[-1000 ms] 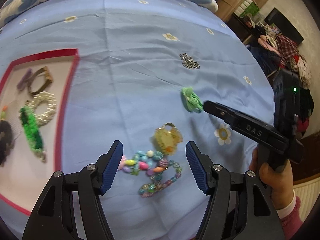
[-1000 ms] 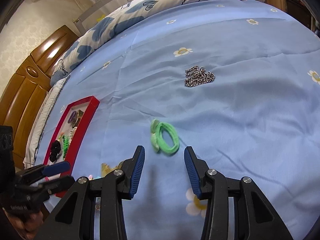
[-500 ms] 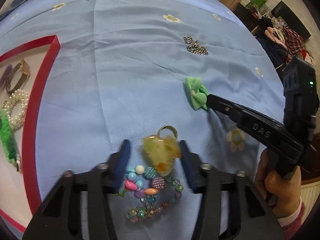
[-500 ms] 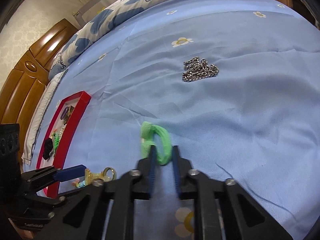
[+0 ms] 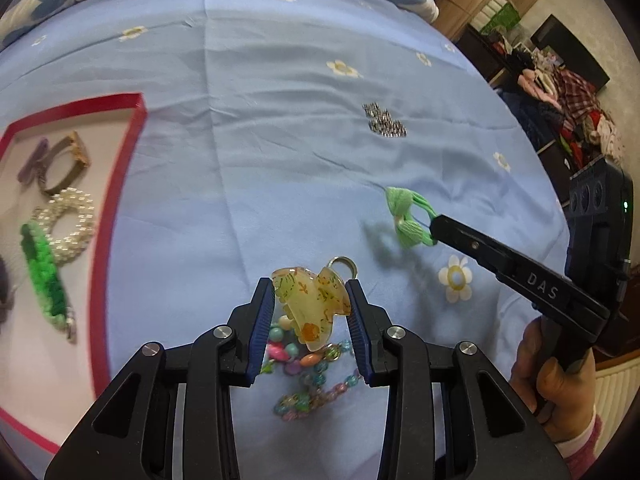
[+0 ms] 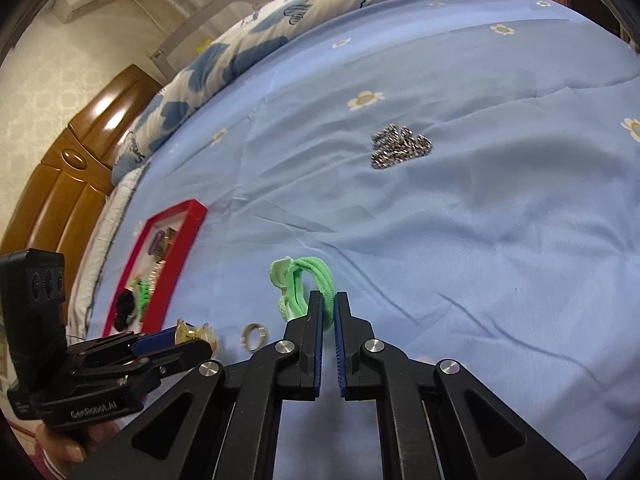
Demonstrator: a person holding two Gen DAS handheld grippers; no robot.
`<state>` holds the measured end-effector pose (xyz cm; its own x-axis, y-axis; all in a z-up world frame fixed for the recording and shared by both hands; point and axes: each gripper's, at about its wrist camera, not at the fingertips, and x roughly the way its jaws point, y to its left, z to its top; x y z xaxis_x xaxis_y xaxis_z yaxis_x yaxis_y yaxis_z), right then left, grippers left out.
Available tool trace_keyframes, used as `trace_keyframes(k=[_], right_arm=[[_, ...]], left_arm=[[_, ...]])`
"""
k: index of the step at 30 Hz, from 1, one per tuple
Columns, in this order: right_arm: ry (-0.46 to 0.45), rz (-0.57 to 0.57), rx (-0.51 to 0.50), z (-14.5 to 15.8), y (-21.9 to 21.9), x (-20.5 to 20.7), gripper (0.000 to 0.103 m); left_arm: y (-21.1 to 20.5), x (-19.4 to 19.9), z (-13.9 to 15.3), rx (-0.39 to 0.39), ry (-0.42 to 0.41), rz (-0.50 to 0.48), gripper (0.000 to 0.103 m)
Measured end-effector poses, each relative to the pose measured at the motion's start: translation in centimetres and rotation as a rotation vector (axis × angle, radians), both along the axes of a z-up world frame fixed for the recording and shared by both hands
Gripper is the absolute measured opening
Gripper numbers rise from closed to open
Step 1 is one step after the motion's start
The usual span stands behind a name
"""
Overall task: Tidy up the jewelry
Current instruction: 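Carry claw clip and green hair tie into the box and open both tools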
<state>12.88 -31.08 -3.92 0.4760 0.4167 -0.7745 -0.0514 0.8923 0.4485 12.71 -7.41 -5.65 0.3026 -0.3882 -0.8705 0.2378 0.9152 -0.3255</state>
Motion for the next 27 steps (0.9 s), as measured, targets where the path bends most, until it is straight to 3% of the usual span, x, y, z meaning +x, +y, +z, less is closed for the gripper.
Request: trace_keyframes(k=[12,27], right_arm=[[-0.033,0.057,0.052,2.3,5.0,-1.4,0.005],[-0.053,0.192,0.034,3.5,13.0,-2.0,0.005]], left_arm=[[5.9,-1.4,2.0,-0.015,-0.047,0.104,0.034],[13.0,-3.4,2.9,-0.027,-0.073,0.216,0.034]])
